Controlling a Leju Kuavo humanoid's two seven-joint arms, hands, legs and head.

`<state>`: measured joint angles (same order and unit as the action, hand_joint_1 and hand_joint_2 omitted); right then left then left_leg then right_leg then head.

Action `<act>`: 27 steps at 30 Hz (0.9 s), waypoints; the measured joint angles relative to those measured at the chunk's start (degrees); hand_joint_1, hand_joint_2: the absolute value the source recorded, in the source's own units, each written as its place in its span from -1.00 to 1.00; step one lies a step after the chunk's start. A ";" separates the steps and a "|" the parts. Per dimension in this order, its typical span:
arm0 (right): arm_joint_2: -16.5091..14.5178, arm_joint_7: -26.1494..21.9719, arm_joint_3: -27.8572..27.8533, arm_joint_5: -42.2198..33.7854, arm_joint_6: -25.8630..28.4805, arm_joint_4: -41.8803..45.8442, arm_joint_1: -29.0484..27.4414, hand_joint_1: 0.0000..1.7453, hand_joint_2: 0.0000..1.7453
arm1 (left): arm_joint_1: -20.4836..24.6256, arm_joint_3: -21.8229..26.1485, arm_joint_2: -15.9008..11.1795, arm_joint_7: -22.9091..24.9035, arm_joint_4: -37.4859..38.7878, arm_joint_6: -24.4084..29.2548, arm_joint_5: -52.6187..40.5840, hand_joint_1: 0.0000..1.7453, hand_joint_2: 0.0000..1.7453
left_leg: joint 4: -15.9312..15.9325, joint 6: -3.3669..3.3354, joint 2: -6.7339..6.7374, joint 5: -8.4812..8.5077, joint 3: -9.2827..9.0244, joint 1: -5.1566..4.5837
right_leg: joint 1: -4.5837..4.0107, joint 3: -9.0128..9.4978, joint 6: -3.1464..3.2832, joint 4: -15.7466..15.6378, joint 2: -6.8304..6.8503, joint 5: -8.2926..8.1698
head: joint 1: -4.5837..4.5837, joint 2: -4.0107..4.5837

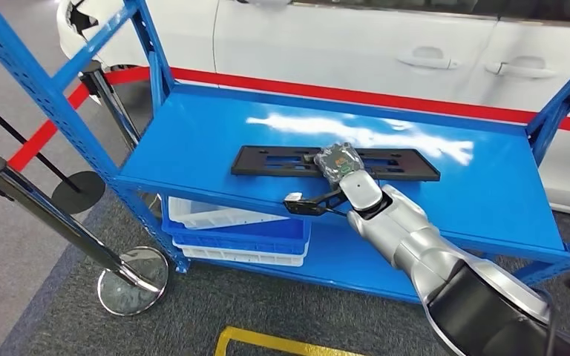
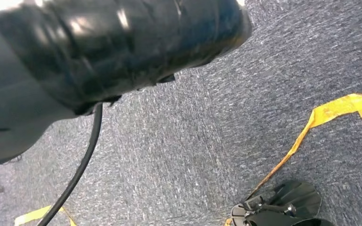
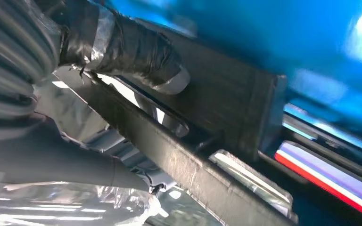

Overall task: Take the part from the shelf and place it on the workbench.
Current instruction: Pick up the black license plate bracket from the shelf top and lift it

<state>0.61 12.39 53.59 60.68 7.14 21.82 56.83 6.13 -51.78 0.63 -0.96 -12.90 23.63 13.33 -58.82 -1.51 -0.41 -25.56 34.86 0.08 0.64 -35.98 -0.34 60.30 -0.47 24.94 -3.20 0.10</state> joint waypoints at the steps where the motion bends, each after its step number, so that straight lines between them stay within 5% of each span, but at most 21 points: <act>1: 0.01 -0.25 0.00 -0.10 0.39 0.03 -0.04 1.00 1.00 | 0.01 -0.03 -0.02 -0.39 0.00 -0.08 -0.01 -1.00 -1.00 | -0.10 0.23 -0.01 -0.01 0.10 -0.05 | -0.12 0.07 0.21 -0.14 -0.04 -0.02 | -0.06 0.00; 4: 0.09 -0.88 0.00 -0.36 1.88 0.08 -0.05 1.00 1.00 | -0.03 -0.14 -0.09 -1.53 0.00 0.10 -0.22 -1.00 -1.00 | -1.40 1.00 0.04 -1.08 0.73 0.14 | 0.04 0.22 1.09 -0.42 0.05 -0.25 | -0.16 0.01; 7: 0.27 -1.31 0.00 -0.69 3.26 0.12 -0.16 1.00 1.00 | -0.07 -0.22 -0.08 -2.47 0.00 1.30 -0.85 -1.00 -1.00 | -10.61 1.77 0.10 -5.64 5.01 0.40 | 0.10 0.26 1.69 -0.54 0.13 -0.35 | -0.33 0.01; 8: 0.32 -1.62 -0.02 -1.08 4.04 0.12 -0.30 1.00 1.00 | -0.10 -0.28 -0.08 -3.01 0.00 2.48 -1.35 -1.00 -0.50 | -13.92 1.88 0.10 -6.70 6.65 0.47 | 0.03 0.24 1.73 -0.53 0.11 -0.36 | -0.32 0.01; 9: 0.39 -2.10 -0.07 -1.61 5.02 0.13 -0.48 1.00 1.00 | -0.12 -0.41 -0.08 -3.68 0.00 4.08 -2.00 -1.00 -0.50 | -15.73 1.90 0.10 -6.84 7.63 0.50 | -0.03 0.23 1.75 -0.52 0.07 -0.36 | -0.32 0.01; 11: 0.60 -3.50 -0.27 -2.74 7.35 0.26 -0.73 1.00 1.00 | -0.13 -0.82 -0.08 -5.00 0.00 7.64 -3.40 -1.00 -0.50 | -12.74 1.60 0.10 -4.14 6.47 0.49 | -0.10 0.28 1.75 -0.51 -0.02 -0.36 | -0.32 0.01; 12: 0.71 -4.26 -0.44 -3.21 8.72 0.44 -0.76 1.00 1.00 | -0.11 -1.04 -0.09 -5.31 0.00 9.18 -4.06 -1.00 -1.00 | -8.68 1.32 0.10 -2.08 4.61 0.45 | -0.10 0.31 1.74 -0.51 -0.06 -0.35 | -0.32 0.01; 13: 0.81 -5.02 -0.66 -3.68 10.34 0.70 -0.71 1.00 1.00 | -0.06 -1.28 -0.10 -5.04 0.00 10.54 -4.74 -1.00 -1.00 | -4.75 1.06 0.08 -0.63 2.71 0.30 | -0.17 0.27 1.65 -0.52 -0.11 -0.36 | -0.31 0.01; 15: 0.95 -6.33 -1.20 -4.49 13.95 1.45 -0.59 1.00 1.00 | 0.02 -1.83 -0.13 -3.49 0.00 12.47 -5.80 -1.00 0.00 | -0.15 0.61 0.03 0.53 0.54 -0.08 | -0.17 0.12 1.25 -0.61 -0.20 -0.49 | -0.29 0.01; 17: 1.03 -7.44 -1.83 -5.11 17.24 2.51 -0.50 1.00 1.00 | -0.02 -2.33 -0.20 -2.18 0.00 13.24 -6.13 -1.00 1.00 | 0.54 0.18 0.00 0.60 0.33 -0.37 | -0.05 0.09 0.60 -0.95 -0.27 -0.72 | -0.26 0.01; 20: 1.27 -8.41 -3.01 -5.94 20.52 4.65 -0.27 1.00 1.00 | -0.04 -2.74 -0.31 -1.90 0.00 14.59 -6.17 -1.00 1.00 | 2.09 -0.76 0.15 1.45 -0.39 -0.10 | -0.06 -1.02 -0.05 1.58 -0.11 1.21 | -0.11 0.01; 23: 1.44 -8.84 -4.51 -6.71 22.55 7.12 -0.08 1.00 1.00 | 0.11 -2.91 -0.52 -2.47 0.01 15.63 -6.96 -1.00 1.00 | 2.30 -1.24 0.21 1.62 -0.54 -0.07 | -0.06 -5.65 -0.19 11.85 -0.02 6.01 | 0.01 0.01; 24: 1.52 -8.90 -4.98 -6.84 23.06 8.08 -0.14 1.00 1.00 | 0.15 -2.90 -0.61 -2.76 0.02 15.67 -7.55 -1.00 1.00 | 2.17 -1.27 0.19 1.54 -0.53 -0.07 | 0.00 -6.72 -0.28 14.09 -0.01 6.43 | 0.01 0.01; 25: 1.60 -8.93 -5.45 -6.93 23.48 9.18 -0.20 1.00 1.00 | 0.18 -2.86 -0.66 -3.05 0.02 15.67 -8.27 -1.00 1.00 | 1.97 -1.26 0.15 1.41 -0.52 -0.04 | 0.09 -6.86 -0.37 14.32 0.00 5.81 | 0.03 0.01; 27: 1.78 -8.92 -6.41 -7.01 24.19 11.67 -0.21 1.00 1.00 | 0.14 -2.71 -0.67 -3.45 0.02 15.68 -9.71 -1.00 1.00 | 1.29 -0.97 0.02 0.95 -0.49 0.08 | 0.38 -4.16 -0.51 8.75 0.05 2.23 | 0.05 0.01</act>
<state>2.39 3.46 47.19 53.67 31.32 33.49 56.62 6.27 -54.49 -0.04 -4.41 -12.87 39.31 3.62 -57.53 -2.48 -0.39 -24.61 34.36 0.15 1.01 -40.14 -0.85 69.05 -0.42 27.16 -3.15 0.11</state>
